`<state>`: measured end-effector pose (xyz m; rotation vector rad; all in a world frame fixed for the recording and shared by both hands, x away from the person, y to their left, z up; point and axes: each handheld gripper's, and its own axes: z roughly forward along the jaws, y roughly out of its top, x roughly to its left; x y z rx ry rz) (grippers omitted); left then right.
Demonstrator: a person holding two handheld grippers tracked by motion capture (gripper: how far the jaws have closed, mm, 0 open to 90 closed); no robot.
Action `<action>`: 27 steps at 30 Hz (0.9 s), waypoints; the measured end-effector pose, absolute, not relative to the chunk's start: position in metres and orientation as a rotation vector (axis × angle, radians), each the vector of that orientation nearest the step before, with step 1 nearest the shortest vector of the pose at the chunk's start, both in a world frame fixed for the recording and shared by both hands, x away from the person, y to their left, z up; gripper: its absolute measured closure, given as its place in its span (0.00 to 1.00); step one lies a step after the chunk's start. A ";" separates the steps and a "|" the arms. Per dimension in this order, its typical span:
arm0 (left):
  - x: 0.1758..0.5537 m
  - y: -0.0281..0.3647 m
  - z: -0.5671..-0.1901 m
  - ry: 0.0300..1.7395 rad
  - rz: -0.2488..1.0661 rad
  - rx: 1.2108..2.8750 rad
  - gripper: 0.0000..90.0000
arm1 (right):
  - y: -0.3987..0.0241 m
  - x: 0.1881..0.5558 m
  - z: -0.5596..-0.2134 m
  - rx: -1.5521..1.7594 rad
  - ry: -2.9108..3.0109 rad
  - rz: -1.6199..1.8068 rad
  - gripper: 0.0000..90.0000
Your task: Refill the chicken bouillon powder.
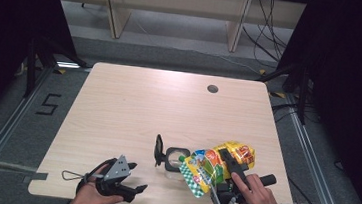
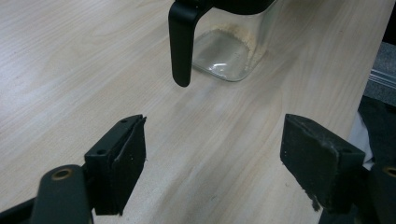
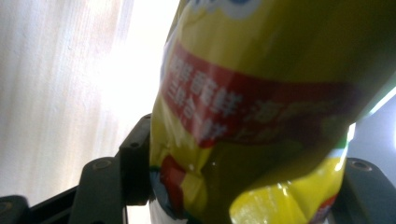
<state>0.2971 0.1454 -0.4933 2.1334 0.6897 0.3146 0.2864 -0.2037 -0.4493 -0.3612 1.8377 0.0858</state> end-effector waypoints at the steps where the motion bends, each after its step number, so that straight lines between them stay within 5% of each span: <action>1: 0.297 0.145 -0.493 0.687 0.316 2.132 0.25 | -0.202 0.286 -0.448 -0.395 1.821 0.070 0.42; 27: 0.297 0.146 -0.493 0.687 0.325 2.147 0.25 | -0.198 0.285 -0.449 -0.464 1.742 -0.012 0.44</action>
